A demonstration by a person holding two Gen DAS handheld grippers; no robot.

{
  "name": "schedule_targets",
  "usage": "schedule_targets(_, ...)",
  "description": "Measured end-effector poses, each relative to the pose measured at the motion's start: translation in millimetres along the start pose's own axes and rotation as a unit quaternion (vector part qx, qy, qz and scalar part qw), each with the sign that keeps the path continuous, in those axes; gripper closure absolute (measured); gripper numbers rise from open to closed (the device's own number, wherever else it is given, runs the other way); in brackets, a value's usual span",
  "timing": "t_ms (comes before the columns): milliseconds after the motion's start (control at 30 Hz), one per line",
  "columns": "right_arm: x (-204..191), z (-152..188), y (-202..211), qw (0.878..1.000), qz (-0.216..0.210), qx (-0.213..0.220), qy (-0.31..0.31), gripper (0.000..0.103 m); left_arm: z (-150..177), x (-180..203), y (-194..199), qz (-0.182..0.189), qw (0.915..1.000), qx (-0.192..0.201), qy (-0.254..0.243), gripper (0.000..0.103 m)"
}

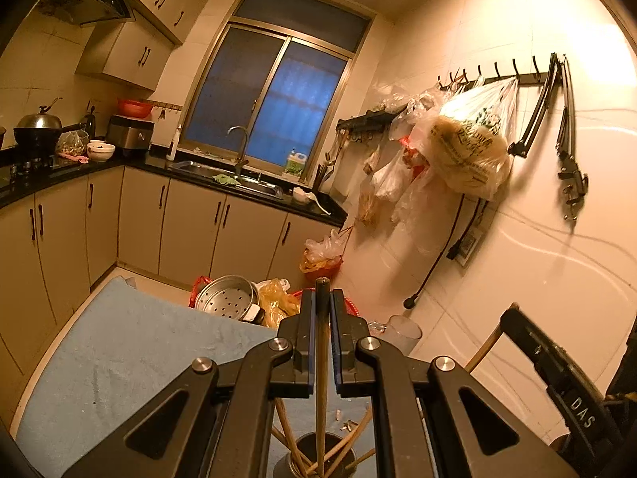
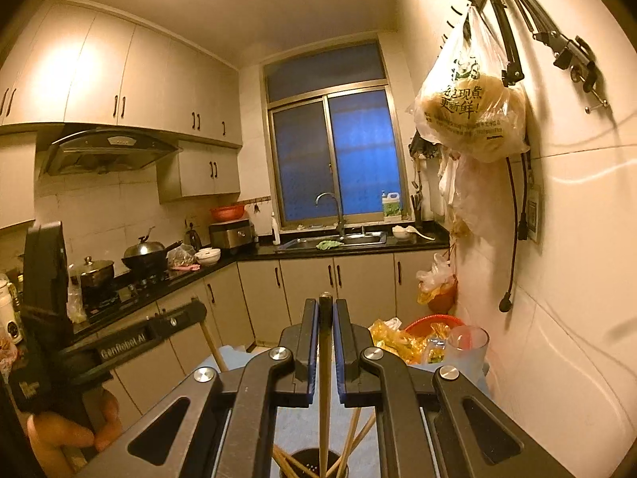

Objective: Organize utensils
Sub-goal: 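Lower both chopsticks upright into the black holder, then open both tools to release the chopsticks into the holder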

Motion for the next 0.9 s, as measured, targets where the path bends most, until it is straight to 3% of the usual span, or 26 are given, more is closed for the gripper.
schedule_targets(367,6.0,48.5,-36.0,0.999,-0.004,-0.044,-0.019,0.095,34.5,-11.9,-30.9,-0.016,0.9992,-0.037,-0.007,0.096)
schedule_targets(733,11.5,93.5,-47.7,0.996,0.006,-0.090,-0.025,0.095,61.9,-13.3,-35.2,-0.023,0.9974,-0.066,-0.020,0.096)
schedule_targets(900,16.1,97.5,-44.6,0.995,0.010,-0.092,-0.028,0.093,70.9,-11.1,-34.3,-0.025,0.9963,-0.078,-0.026,0.096)
Point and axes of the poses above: each gripper's, at about its wrist camera, not at the fingertips, and y roughly against the way its jaws point, x to its right, z to its underside, the point moved 7 cm from there along -y, roughly the way its jaws point, and after that the axes turned 2 degrees about y, right-handed, at the moved point
